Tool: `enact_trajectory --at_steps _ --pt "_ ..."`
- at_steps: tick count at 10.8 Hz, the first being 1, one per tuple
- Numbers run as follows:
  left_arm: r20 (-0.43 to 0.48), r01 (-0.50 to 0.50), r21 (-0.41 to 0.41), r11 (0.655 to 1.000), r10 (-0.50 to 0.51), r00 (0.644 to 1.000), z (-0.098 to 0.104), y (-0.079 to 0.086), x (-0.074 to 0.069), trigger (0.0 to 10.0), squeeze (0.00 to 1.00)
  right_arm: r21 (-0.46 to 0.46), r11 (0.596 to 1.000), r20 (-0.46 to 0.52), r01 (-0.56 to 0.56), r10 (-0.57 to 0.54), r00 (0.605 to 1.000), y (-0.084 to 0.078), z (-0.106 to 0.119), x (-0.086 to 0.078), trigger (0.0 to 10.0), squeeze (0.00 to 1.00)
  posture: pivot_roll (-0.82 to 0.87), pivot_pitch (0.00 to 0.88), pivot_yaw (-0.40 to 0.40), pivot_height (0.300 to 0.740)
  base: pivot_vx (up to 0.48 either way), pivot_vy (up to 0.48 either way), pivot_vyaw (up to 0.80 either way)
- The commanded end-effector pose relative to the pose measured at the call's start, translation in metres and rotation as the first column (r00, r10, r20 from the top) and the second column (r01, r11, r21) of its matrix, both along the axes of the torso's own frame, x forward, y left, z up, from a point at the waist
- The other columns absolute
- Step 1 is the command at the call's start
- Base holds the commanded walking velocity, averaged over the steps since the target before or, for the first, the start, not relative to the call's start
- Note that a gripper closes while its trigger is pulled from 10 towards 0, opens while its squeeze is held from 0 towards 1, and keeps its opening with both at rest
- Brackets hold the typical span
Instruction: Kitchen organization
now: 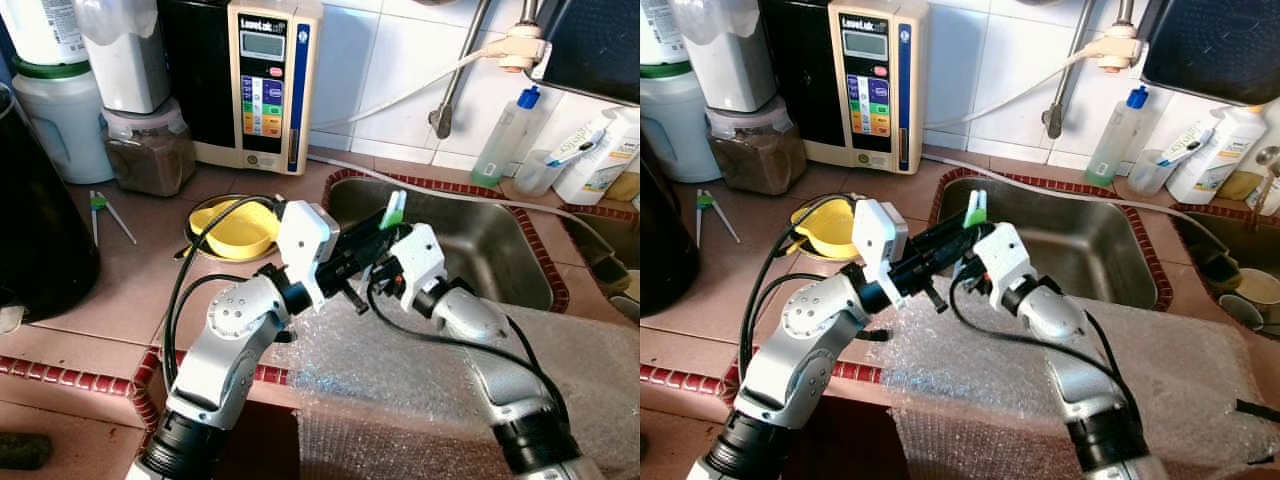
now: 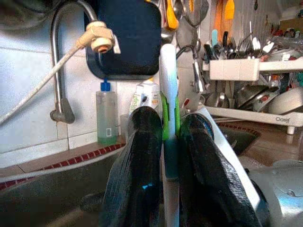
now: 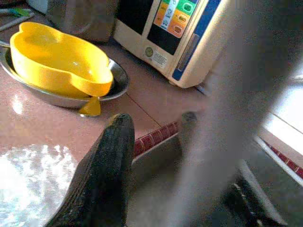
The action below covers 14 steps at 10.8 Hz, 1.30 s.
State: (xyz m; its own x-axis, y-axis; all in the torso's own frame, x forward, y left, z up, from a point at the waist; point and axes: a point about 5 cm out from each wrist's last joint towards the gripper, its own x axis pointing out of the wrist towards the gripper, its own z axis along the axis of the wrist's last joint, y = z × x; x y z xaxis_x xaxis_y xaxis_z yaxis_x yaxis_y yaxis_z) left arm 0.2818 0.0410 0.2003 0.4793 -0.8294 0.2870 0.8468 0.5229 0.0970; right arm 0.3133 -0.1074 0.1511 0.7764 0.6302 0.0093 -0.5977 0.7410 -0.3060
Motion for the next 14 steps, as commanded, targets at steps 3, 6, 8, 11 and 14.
enact_trajectory --at_steps 3,6,8,11,14 --pt "-0.005 0.019 0.034 0.999 -0.019 1.000 -0.005 -0.010 -0.003 0.3 0.00 0.004 0.990 0.068 -0.141 0.141 0.988 0.018 0.015 -0.019 0.0 0.00 0.11 0.000 -0.086 0.740 0.000 0.000 0.00" --pt "-0.005 0.019 0.037 0.999 -0.019 1.000 -0.006 -0.009 -0.003 2.1 0.00 0.018 0.994 0.084 -0.108 0.106 0.991 0.016 0.018 -0.019 0.0 0.00 0.11 0.000 -0.083 0.740 0.000 0.000 0.00" --pt "-0.002 0.010 0.035 0.999 -0.010 1.000 -0.006 -0.009 -0.002 4.2 0.00 0.009 0.997 0.085 -0.076 0.074 0.994 0.011 0.018 -0.015 0.0 0.00 0.11 0.000 -0.083 0.740 0.000 0.000 0.00" --pt "0.003 -0.013 0.050 0.999 0.012 1.000 -0.007 -0.008 -0.002 10.0 0.00 -0.006 1.000 0.089 -0.004 0.004 0.996 0.002 0.016 -0.010 0.0 0.00 0.12 0.000 -0.086 0.740 0.000 0.000 0.00" --pt "-0.036 0.014 0.032 0.999 -0.013 0.999 -0.008 -0.006 -0.002 10.0 1.00 -0.048 0.997 0.085 0.058 -0.054 0.995 -0.008 0.010 -0.007 0.0 0.00 0.11 0.000 -0.083 0.740 0.000 0.000 0.00"
